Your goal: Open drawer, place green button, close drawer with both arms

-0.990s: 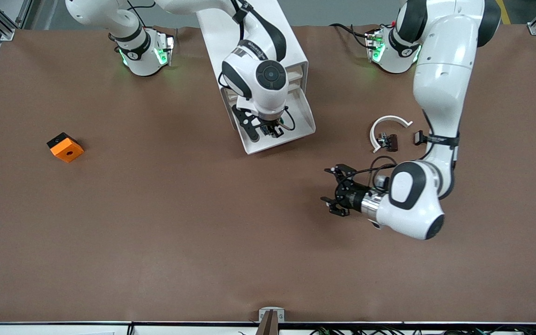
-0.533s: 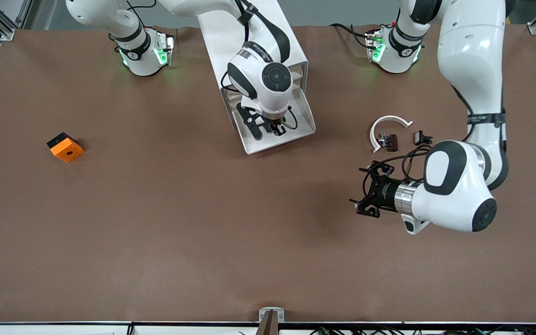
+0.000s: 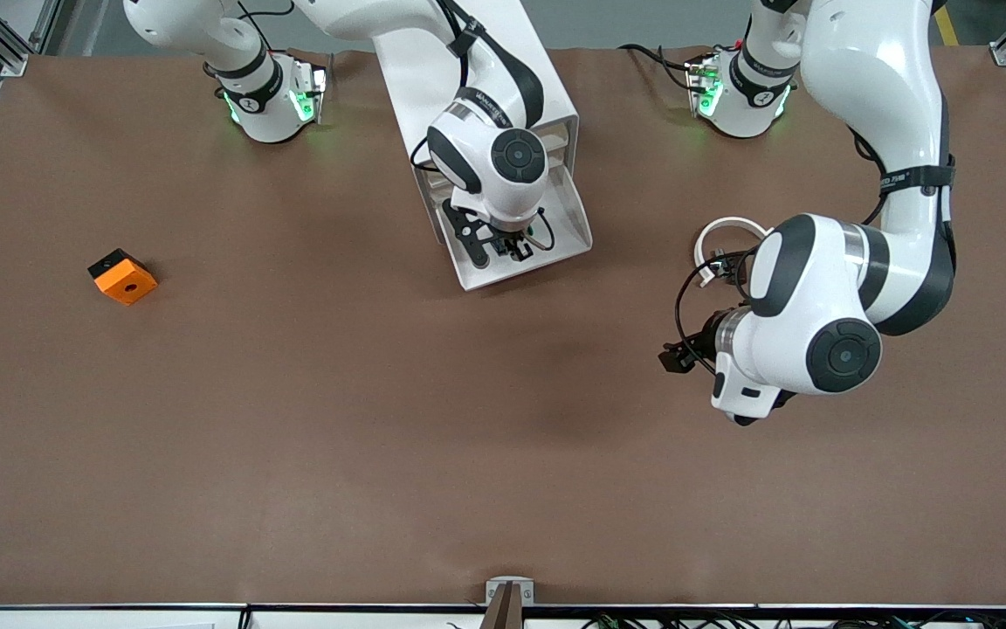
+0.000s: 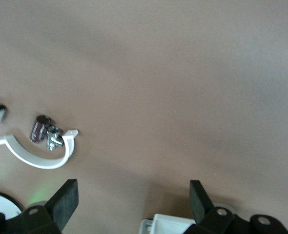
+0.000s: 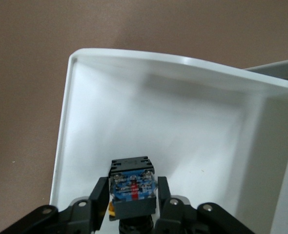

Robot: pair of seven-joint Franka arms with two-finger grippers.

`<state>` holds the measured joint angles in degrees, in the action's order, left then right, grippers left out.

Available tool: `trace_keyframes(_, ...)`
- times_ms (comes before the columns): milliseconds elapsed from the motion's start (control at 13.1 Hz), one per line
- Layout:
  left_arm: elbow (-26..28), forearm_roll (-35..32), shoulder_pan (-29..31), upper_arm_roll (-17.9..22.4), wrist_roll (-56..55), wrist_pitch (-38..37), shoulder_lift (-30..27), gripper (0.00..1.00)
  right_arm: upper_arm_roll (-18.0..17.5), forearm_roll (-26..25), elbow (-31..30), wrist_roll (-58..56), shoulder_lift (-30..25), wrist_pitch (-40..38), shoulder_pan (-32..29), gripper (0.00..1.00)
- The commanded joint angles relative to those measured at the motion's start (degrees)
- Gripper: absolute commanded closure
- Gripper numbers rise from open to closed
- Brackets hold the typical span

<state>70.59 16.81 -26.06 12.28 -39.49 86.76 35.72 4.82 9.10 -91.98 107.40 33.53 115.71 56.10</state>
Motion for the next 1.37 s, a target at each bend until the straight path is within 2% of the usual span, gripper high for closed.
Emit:
trace_keyframes(0, 7.3, -2.5, -0.9, -0.2, 5.2, 3.8, -5.5, 0.00, 0.1, 0.3, 2.0, 0.3, -0.4, -2.5, 0.0, 0.00)
trace_keyframes(228, 16.9, -4.9, -3.1, -2.4, 7.7, 14.7, -9.9, 0.00, 0.4, 0.3, 9.3, -1.1, -2.5, -14.1, -2.9, 0.00)
trace_keyframes(381, 28.3, -4.9, -2.9, -7.0, 7.8, 29.2, -13.5, 0.00, 0.4, 0.7, 13.6, -2.3, -5.3, -21.5, -6.6, 0.00)
trace_keyframes(533, 37.3, -4.9, -3.0, -10.9, 8.4, 42.9, -14.8, 0.00, 0.4, 0.7, 14.3, -10.4, -10.4, -27.8, -10.8, 0.00)
trace_keyframes(685, 39.8, -4.9, -3.7, -14.2, 7.4, 48.7, -12.7, 0.00, 0.5, 0.1, 13.9, -19.7, -14.3, -31.9, -14.5, 0.00)
trace_keyframes(914, 39.7, -4.7, -10.6, -15.1, 0.9, 53.7, -7.1, 0.00, 0.5, -0.7, 12.6, -39.7, -20.2, -37.5, -22.2, 0.00)
trace_keyframes(1066, 39.4, -4.2, -13.6, -15.1, -1.7, 55.3, -4.0, 0.00, 0.5, -0.7, 7.8, -53.2, -25.6, -38.0, -27.9, 0.00)
trace_keyframes(1294, 39.8, -4.0, -14.3, -17.7, -5.4, 53.5, -4.2, 0.00, 0.5, -2.6, 0.2, -71.9, -32.7, -37.5, -36.1, 0.00)
